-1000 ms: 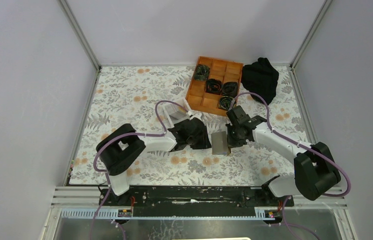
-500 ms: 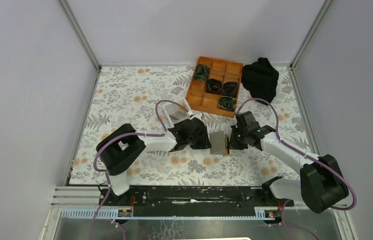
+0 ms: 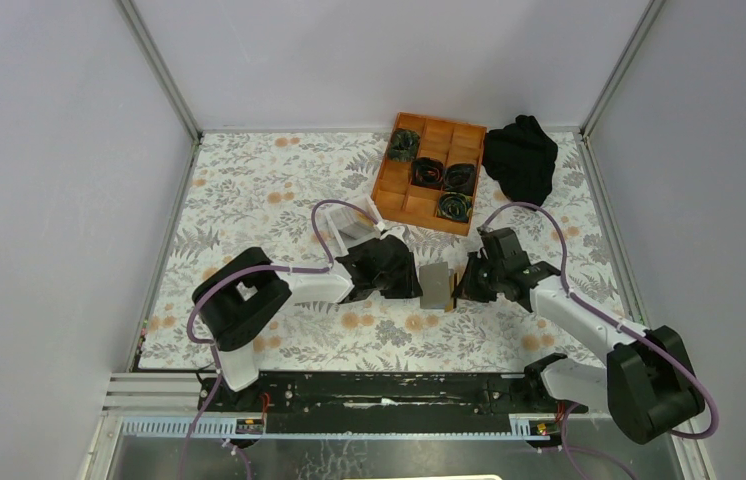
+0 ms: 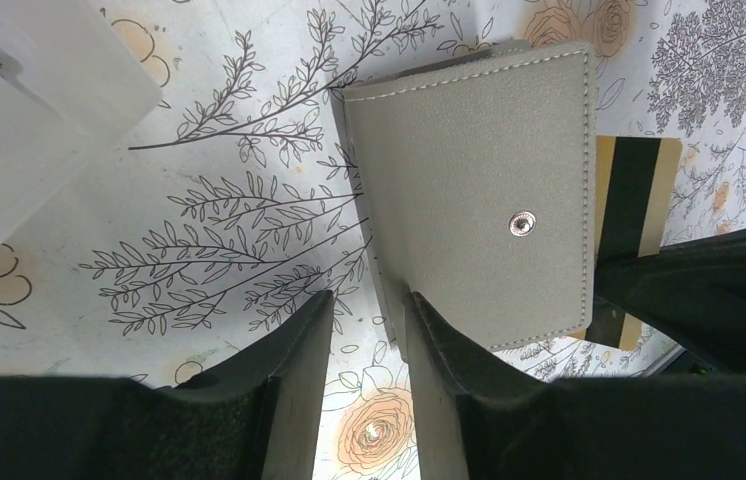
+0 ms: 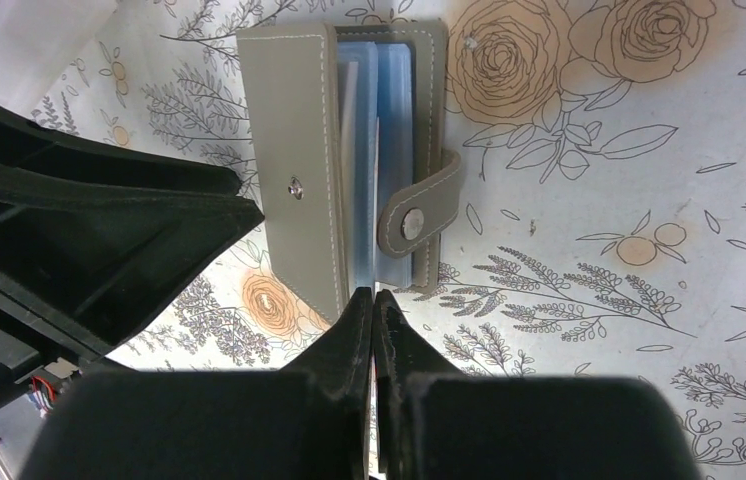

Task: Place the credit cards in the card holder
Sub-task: Open the card holder at the center of the board.

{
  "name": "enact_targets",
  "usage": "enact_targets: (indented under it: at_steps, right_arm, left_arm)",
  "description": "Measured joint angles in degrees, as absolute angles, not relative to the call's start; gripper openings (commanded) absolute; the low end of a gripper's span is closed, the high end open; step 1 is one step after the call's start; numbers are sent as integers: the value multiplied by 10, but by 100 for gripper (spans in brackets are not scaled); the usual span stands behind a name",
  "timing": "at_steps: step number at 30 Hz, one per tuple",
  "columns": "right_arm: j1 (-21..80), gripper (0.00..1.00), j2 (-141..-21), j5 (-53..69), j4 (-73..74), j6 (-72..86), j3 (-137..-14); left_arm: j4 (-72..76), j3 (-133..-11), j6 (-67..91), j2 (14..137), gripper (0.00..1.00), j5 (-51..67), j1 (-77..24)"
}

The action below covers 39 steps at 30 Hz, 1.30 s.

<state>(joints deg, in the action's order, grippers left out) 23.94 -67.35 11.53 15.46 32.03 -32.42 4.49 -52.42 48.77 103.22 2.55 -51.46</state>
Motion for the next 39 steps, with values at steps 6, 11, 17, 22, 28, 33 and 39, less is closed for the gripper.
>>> enact_targets:
  at_steps: [6, 11, 17, 22, 28, 33, 39]
  right_arm:
    - [239, 0, -657, 115, 155, 320, -324]
    - [239, 0, -656, 116, 146, 322, -324]
    - [238, 0, -656, 128, 121, 333, -324]
    - [238, 0, -660, 143, 100, 338, -324]
    - [238, 0, -671, 148, 91, 339, -324]
    - [238, 0, -676, 157, 86, 338, -325]
    - [238, 0, -676, 162, 84, 337, -332]
  left_arm:
    - [44, -524, 485, 1032, 40, 25, -515]
    - [36, -524, 481, 1029, 39, 25, -515]
    - [32, -520, 480, 1025, 39, 25, -515]
    - [29, -512, 480, 1017, 38, 24, -515]
    - [27, -499, 481, 1005, 38, 22, -515]
    - [28, -487, 482, 995, 37, 20, -515]
    - [30, -474, 487, 986, 37, 19, -515]
